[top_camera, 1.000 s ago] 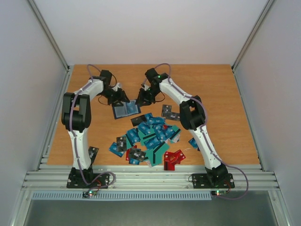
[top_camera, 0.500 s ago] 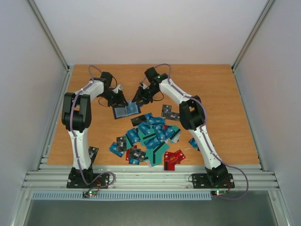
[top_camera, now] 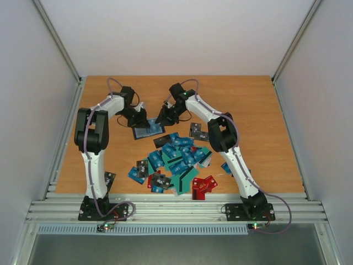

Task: Put the credit cards into the card holder

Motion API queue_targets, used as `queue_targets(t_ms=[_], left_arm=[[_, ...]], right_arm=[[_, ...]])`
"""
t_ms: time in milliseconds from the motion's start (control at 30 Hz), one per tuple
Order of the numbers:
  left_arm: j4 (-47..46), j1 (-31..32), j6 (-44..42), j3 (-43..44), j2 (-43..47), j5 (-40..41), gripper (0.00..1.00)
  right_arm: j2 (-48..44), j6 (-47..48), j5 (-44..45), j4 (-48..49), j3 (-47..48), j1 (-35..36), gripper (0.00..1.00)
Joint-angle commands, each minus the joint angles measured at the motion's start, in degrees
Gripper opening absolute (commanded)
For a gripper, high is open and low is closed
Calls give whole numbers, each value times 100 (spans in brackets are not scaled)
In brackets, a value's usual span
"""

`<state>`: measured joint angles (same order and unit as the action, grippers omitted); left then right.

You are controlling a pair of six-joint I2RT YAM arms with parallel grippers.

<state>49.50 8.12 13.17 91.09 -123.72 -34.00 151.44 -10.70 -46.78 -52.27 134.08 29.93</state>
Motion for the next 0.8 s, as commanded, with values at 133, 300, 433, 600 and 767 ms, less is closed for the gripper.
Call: queue_targets(t_ms=[133,300,433,600,767], left_arm=[[203,49,-200,38,-337,231,7],[230,75,-234,45,-461,231,6],[241,84,-232,62,-532,244,4],[271,84,-253,60,-592,287,2],[277,84,-262,83,-624,290,0]], right_arm=[[167,-28,-109,-33,57,52,30],[159,9,-105,-52,57,55,30],[143,65,-120,-102,57,62,30],[8,282,86,-357,63,65,30],[-72,376,215,-446,49,66,30]])
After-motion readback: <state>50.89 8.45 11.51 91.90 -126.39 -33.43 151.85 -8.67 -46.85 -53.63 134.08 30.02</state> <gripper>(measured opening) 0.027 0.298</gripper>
